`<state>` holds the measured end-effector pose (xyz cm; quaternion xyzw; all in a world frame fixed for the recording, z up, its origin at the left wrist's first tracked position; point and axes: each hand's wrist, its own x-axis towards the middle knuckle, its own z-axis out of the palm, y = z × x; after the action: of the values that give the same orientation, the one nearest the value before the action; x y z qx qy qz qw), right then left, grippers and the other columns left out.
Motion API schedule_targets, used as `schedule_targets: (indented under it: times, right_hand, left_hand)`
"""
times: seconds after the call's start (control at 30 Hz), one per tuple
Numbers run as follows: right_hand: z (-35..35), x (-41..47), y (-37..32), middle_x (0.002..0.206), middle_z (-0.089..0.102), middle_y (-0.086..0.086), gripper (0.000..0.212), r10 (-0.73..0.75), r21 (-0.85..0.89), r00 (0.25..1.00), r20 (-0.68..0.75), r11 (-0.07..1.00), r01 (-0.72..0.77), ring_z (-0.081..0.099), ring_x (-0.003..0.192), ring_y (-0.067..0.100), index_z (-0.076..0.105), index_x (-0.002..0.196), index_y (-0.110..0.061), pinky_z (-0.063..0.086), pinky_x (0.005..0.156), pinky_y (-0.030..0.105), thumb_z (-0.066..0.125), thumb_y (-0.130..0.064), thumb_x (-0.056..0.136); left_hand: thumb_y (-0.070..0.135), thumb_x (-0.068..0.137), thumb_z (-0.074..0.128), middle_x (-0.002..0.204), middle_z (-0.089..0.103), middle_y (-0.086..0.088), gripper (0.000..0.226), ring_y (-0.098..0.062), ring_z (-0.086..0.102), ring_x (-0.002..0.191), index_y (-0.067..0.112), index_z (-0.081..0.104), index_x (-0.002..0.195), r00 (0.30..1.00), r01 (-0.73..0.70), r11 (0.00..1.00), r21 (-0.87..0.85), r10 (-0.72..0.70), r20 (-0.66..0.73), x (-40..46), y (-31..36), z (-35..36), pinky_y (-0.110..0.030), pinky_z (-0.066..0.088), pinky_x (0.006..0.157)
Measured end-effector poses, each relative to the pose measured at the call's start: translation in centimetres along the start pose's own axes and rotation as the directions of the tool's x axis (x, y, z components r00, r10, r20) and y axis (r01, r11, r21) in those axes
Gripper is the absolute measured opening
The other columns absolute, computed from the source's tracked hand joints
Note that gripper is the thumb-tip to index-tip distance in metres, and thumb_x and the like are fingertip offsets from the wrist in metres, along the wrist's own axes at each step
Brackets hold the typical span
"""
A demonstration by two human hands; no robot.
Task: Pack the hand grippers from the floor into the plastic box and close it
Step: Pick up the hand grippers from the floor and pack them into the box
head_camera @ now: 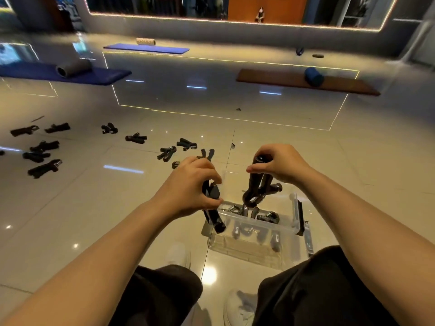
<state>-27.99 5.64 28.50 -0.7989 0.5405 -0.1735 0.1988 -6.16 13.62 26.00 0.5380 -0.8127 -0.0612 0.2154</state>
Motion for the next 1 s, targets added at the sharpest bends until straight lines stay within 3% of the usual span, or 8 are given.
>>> schedule_targets:
  times: [0.17, 0.27, 0.43, 0.6, 0.7, 0.8, 0.93, 1.0]
  right_hand:
    - [-0.7, 0.6, 0.6, 0.095, 0.061, -0.002, 0.035, 0.032, 0.044, 0.999, -0.018, 0.999, -0.031, 0.056, 0.09, 0.015, 0.063, 0.103, -0.014, 0.045, 0.074, 0.024, 0.071, -0.037, 0.078]
    - [-1.6, 1.0, 0.3, 0.095, 0.061, -0.004, 0.035, 0.027, 0.082, 0.994, -0.104, 0.996, -0.019, 0.057, 0.089, 0.013, 0.062, 0.103, -0.017, 0.048, 0.076, 0.026, 0.07, -0.04, 0.078]
    - [0.5, 2.9, 4.1, 0.094, 0.059, -0.009, 0.033, 0.059, 0.207, 0.993, -0.106, 0.978, -0.036, 0.058, 0.089, 0.01, 0.058, 0.101, -0.022, 0.048, 0.072, 0.019, 0.071, -0.04, 0.077]
    - [3.5, 8.4, 9.8, 0.096, 0.063, -0.006, 0.037, 0.064, 0.01, 0.998, -0.025, 0.998, -0.064, 0.059, 0.088, 0.015, 0.057, 0.102, -0.023, 0.054, 0.078, 0.033, 0.071, -0.046, 0.076]
    - [6.4, 11.5, 13.7, 0.089, 0.062, -0.008, 0.034, 0.082, 0.039, 0.996, -0.033, 0.996, -0.08, 0.058, 0.083, 0.013, 0.06, 0.097, -0.022, 0.052, 0.074, 0.032, 0.071, -0.046, 0.077]
    - [9.9, 13.2, 18.1, 0.088, 0.064, -0.008, 0.032, 0.117, 0.063, 0.992, 0.042, 0.991, -0.12, 0.059, 0.083, 0.013, 0.062, 0.096, -0.022, 0.052, 0.075, 0.034, 0.071, -0.046, 0.076]
    - [13.9, 14.9, 22.6, 0.085, 0.063, -0.012, 0.029, 0.128, 0.1, 0.987, 0.097, 0.986, -0.137, 0.058, 0.078, 0.007, 0.064, 0.095, -0.024, 0.046, 0.067, 0.023, 0.07, -0.046, 0.077]
    - [15.9, 15.6, 24.1, 0.082, 0.061, -0.015, 0.025, 0.147, 0.146, 0.986, 0.078, 0.977, -0.157, 0.056, 0.074, 0.003, 0.064, 0.094, -0.026, 0.04, 0.061, 0.017, 0.067, -0.046, 0.079]
  left_hand:
    - [0.045, 0.073, 0.073, 0.114, 0.05, 0.014, 0.037, -0.008, 0.039, 0.115, 0.031, 0.064, 0.106, 0.999, -0.031, 0.999, -0.043, 0.032, 0.039, 2.4, 0.5, 0.8, -0.032, 0.037, 0.099]
    - [0.045, 0.073, 0.072, 0.111, 0.045, 0.019, 0.036, -0.006, 0.038, 0.114, 0.032, 0.063, 0.106, 0.994, -0.046, 0.997, -0.058, 0.051, 0.095, 4.4, 0.6, 1.7, -0.034, 0.037, 0.101]
    - [0.052, 0.073, 0.068, 0.111, 0.045, 0.018, 0.037, -0.004, 0.034, 0.114, 0.034, 0.061, 0.105, 0.955, -0.144, 0.989, 0.02, 0.133, 0.263, 9.0, -2.1, 3.5, -0.025, 0.036, 0.098]
    - [0.06, 0.07, 0.058, 0.11, 0.046, 0.017, 0.037, -0.005, 0.033, 0.114, 0.036, 0.061, 0.098, 0.985, -0.121, 0.991, -0.055, 0.127, 0.118, 13.2, -6.1, 9.2, -0.03, 0.04, 0.094]
    - [0.06, 0.071, 0.053, 0.118, 0.049, 0.006, 0.045, -0.02, 0.038, 0.12, 0.032, 0.059, 0.105, 0.971, -0.235, 0.971, 0.035, 0.234, 0.049, 15.1, -8.2, 14.2, -0.029, 0.04, 0.086]
    - [0.054, 0.072, 0.057, 0.122, 0.049, 0.002, 0.043, -0.028, 0.042, 0.12, 0.029, 0.061, 0.106, 0.972, -0.234, 0.972, 0.008, 0.234, -0.016, 15.9, -10.1, 19.1, -0.032, 0.037, 0.09]
    - [0.048, 0.071, 0.064, 0.118, 0.051, -0.003, 0.04, -0.028, 0.045, 0.114, 0.023, 0.068, 0.102, 0.989, -0.115, 0.991, -0.065, 0.108, -0.103, 15.2, -12.7, 24.5, -0.029, 0.034, 0.092]
    - [0.045, 0.07, 0.067, 0.121, 0.048, -0.002, 0.038, -0.03, 0.044, 0.116, 0.026, 0.066, 0.102, 0.989, -0.134, 0.988, -0.074, 0.128, -0.077, 14.0, -13.8, 26.3, -0.033, 0.037, 0.093]
